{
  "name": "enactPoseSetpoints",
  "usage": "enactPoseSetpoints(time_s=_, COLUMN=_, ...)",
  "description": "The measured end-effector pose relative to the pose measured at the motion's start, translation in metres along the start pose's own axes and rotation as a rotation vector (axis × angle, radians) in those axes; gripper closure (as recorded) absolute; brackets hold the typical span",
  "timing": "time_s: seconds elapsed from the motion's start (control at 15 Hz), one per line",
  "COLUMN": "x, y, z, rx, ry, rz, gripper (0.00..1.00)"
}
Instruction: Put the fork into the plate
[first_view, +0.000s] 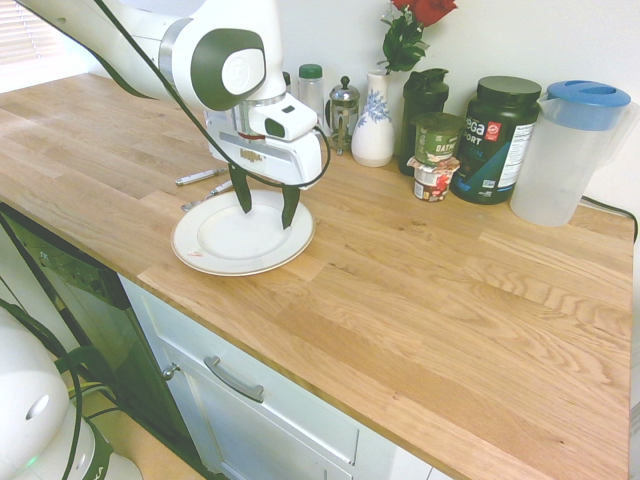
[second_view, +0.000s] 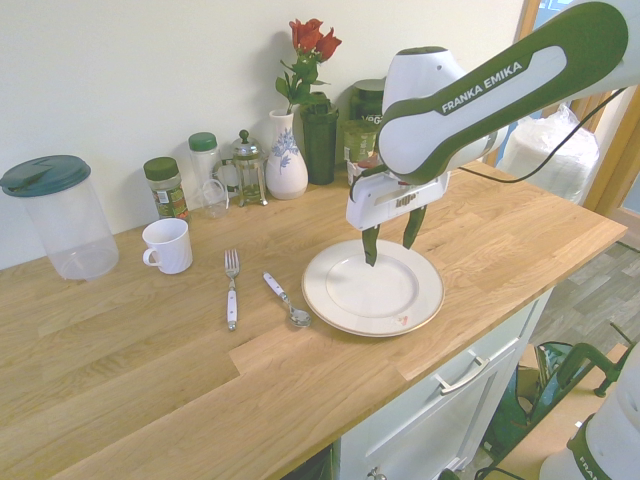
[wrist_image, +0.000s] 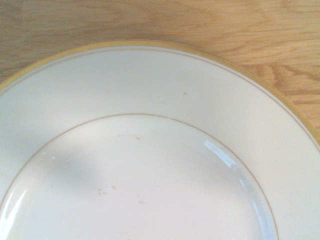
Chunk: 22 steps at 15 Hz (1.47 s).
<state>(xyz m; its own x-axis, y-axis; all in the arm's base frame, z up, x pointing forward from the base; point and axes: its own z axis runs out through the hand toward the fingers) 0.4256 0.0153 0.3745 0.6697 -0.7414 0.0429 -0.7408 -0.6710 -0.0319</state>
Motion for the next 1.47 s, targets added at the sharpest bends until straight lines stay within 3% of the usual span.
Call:
enactPoseSetpoints(time_s=0.33, x=-0.013, y=-0.014, z=-0.002, rx=0.033, ry=-0.009, rz=0.013, gripper=0.00)
enactPoseSetpoints(time_s=0.8, x=-0.065, y=-0.094, z=0.000, rx=0.086, ry=-0.009, rz=0.063, gripper=0.00)
enactPoseSetpoints(time_s=1.47, x=-0.133, y=-0.186, z=0.008, rx=0.119, ry=-0.073, rz=0.038, gripper=0.00)
